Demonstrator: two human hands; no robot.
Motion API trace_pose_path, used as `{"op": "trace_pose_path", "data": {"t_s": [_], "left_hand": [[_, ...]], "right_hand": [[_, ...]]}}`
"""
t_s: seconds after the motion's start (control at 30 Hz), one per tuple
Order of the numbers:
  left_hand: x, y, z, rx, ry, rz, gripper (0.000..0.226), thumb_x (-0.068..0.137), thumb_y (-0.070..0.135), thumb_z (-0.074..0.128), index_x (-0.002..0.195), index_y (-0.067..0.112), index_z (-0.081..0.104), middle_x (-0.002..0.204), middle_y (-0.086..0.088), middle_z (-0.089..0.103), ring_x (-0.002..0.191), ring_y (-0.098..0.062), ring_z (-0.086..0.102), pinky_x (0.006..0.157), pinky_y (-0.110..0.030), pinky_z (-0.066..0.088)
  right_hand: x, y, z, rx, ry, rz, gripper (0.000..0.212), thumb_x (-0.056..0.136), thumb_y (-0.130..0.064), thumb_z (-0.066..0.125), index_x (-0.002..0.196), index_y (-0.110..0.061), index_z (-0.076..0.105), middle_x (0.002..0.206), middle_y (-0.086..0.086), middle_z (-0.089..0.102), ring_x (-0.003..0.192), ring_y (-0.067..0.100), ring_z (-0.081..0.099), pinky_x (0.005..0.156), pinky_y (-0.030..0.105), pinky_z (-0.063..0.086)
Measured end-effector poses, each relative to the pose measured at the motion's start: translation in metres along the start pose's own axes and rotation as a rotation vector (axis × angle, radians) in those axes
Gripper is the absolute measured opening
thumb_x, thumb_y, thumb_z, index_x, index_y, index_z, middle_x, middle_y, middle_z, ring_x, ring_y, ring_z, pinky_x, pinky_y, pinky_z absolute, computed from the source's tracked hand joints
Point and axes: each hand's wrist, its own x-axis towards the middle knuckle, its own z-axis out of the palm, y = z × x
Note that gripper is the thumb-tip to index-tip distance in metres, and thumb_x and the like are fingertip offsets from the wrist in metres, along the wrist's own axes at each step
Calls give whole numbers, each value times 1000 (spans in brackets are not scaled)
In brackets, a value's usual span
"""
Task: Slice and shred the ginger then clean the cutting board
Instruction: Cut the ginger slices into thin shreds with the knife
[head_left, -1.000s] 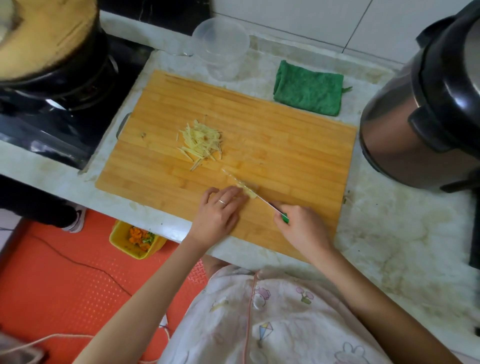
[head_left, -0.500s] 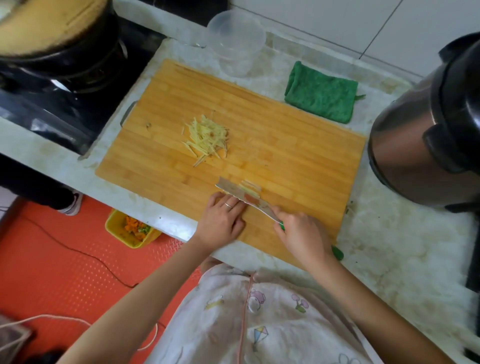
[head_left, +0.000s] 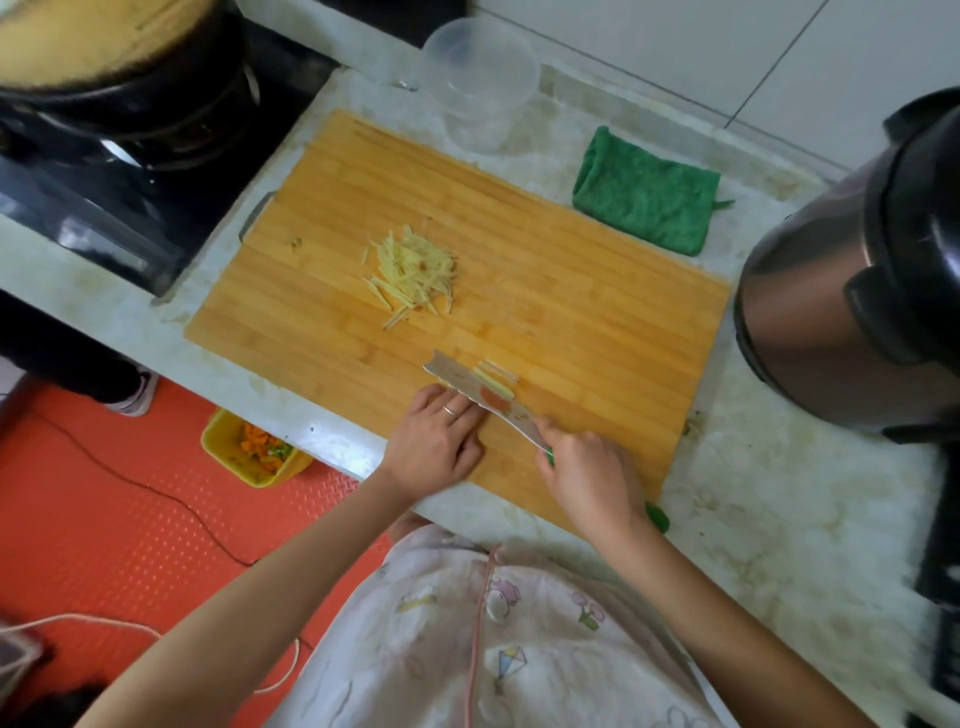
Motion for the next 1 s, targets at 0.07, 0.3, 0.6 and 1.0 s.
{"op": "trace_pose_path", "data": {"t_s": [0.07,0.3,0.6,1.0], "left_hand": [[0,0,0,-5,-16,-7,37,81,22,46,107,5,66,101,-11,66,95,-25,53,92,-38,36],[-2,1,1,48,39,-2,30,83,23,44,95,8,67,92,-9,66,88,-24,49,86,-37,34],[-4,2,3,82,79,9,32,85,23,44,99,9,68,96,-7,66,89,-24,49,82,-38,33],[-5,1,5,91,96,22,30,87,24,44,99,8,67,95,-7,65,86,-25,49,83,-39,35]], "right_hand": [[6,-5,0,-10,-12,7,43,99,-31,44,141,-30,40,97,9,70,88,30,66,59,30,33],[-5,-1,-3,-16,26,-37,45,99,-30,47,143,-27,40,91,6,72,76,23,67,53,29,34],[5,-7,-2,-46,1,-25,42,99,-30,45,140,-26,42,94,8,71,83,27,68,56,30,38],[5,-10,3,-57,14,-24,41,98,-30,45,139,-25,43,94,9,70,85,28,67,57,30,35]]}}
